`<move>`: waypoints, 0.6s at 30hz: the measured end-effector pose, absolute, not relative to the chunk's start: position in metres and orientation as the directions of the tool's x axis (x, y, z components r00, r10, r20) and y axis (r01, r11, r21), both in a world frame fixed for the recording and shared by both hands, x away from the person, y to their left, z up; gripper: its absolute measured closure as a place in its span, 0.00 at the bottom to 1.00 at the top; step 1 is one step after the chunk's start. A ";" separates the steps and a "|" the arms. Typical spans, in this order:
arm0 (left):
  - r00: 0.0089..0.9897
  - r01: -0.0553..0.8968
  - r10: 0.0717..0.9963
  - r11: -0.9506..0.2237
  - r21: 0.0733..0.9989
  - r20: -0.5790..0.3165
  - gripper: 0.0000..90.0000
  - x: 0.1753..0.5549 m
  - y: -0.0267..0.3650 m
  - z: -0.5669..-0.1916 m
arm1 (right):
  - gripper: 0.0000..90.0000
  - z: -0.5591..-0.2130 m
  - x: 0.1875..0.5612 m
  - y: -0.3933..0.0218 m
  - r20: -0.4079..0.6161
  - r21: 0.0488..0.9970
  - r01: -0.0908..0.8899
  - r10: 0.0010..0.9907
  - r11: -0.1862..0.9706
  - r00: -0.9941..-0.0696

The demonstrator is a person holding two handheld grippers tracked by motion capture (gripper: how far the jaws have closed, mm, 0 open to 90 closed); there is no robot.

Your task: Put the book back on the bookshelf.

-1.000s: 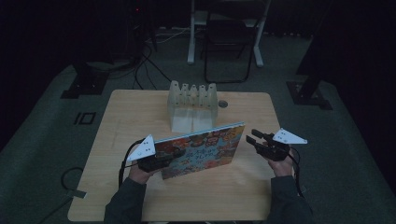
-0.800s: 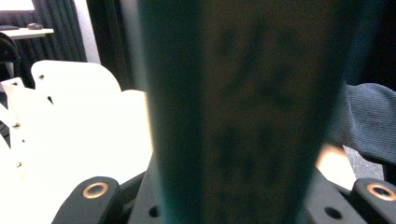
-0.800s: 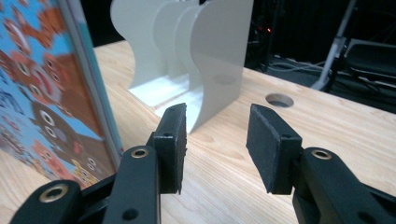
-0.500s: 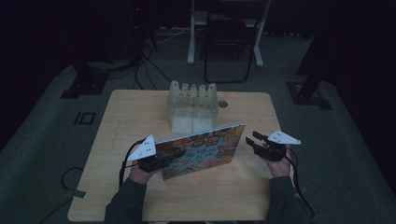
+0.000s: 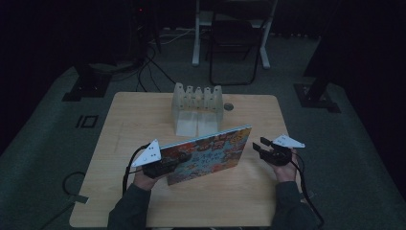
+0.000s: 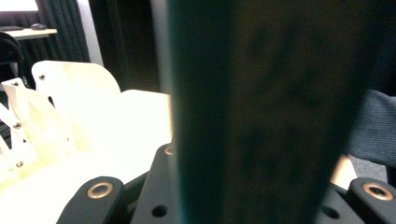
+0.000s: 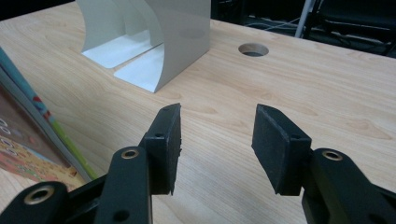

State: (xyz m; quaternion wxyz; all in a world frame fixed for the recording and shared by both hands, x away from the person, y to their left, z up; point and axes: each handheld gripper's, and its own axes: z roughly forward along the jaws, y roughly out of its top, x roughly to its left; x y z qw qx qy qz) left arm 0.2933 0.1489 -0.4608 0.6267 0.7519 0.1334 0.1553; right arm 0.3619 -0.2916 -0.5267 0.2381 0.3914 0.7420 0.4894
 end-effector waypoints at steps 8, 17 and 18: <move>0.905 0.000 0.419 -0.188 0.982 0.080 0.90 0.291 0.146 -0.461 | 0.58 -0.534 0.364 -0.295 0.046 0.907 0.368 0.820 0.204 -0.570; 0.890 -0.006 0.446 -0.196 0.981 0.094 0.90 0.286 0.144 -0.460 | 0.58 -0.536 0.365 -0.295 0.048 0.903 0.376 0.823 0.206 -0.566; 0.888 -0.005 0.450 -0.196 0.981 0.094 0.90 0.286 0.143 -0.460 | 0.58 -0.537 0.365 -0.295 0.048 0.903 0.377 0.823 0.207 -0.566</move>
